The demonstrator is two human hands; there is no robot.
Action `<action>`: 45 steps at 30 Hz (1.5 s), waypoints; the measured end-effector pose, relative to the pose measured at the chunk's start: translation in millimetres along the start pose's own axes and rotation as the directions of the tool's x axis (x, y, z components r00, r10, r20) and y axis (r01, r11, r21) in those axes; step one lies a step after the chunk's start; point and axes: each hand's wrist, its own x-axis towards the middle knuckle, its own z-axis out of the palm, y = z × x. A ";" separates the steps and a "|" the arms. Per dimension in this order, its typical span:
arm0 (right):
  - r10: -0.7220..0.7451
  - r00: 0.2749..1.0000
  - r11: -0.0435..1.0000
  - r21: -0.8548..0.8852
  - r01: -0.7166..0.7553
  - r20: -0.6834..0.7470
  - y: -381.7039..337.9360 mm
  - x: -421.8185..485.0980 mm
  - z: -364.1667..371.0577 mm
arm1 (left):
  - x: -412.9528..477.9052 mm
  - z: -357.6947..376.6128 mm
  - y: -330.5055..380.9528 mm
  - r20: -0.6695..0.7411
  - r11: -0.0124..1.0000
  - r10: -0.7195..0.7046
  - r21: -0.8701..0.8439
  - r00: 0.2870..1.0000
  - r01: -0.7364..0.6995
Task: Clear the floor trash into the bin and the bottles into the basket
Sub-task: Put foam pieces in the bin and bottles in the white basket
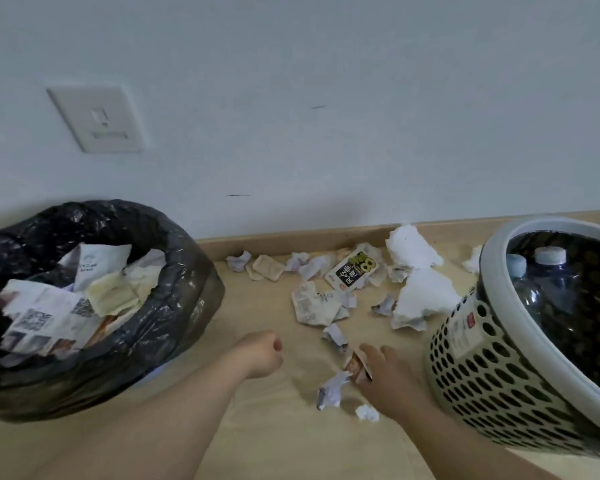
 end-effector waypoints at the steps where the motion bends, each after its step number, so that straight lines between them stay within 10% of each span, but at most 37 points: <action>1: 0.021 1.000 1.000 0.011 -0.022 0.020 0.0 2.8 4.8 | 1.4 3.0 -7.0 0.012 1.000 -0.017 0.001 1.000 0.017; 7: -0.003 0.993 1.000 -0.024 0.006 0.117 -20.7 18.7 22.7 | 14.7 16.8 -21.3 0.012 0.997 -0.064 -0.053 0.998 0.064; 12: -0.014 0.998 0.963 0.268 -0.004 0.065 -45.6 28.4 32.9 | 24.1 29.4 -12.3 0.036 0.958 -0.053 -0.279 0.998 0.061; 17: 0.090 0.993 0.643 0.758 -0.112 0.071 -64.4 31.5 28.9 | 36.3 36.1 -3.2 0.048 0.814 -0.072 -0.574 0.996 0.087; 23: -0.007 0.971 0.349 0.911 -0.221 0.238 -80.2 36.0 22.1 | 44.0 36.2 -5.7 -0.039 0.658 -0.136 -0.750 0.990 0.061; 32: 0.026 0.940 0.931 0.352 0.102 -0.340 -63.0 65.5 -7.3 | 60.6 42.8 -28.6 -0.061 0.674 -0.305 -0.719 0.950 0.170; 39: -0.185 0.974 0.983 0.040 0.182 0.127 -80.3 81.7 7.9 | 66.2 35.7 -35.2 -0.041 0.604 -0.247 -0.788 0.968 0.120; 45: -0.229 0.973 0.970 -0.078 0.231 0.033 -72.9 70.9 18.8 | 64.2 35.8 -37.6 -0.035 0.545 -0.276 -0.829 0.961 0.126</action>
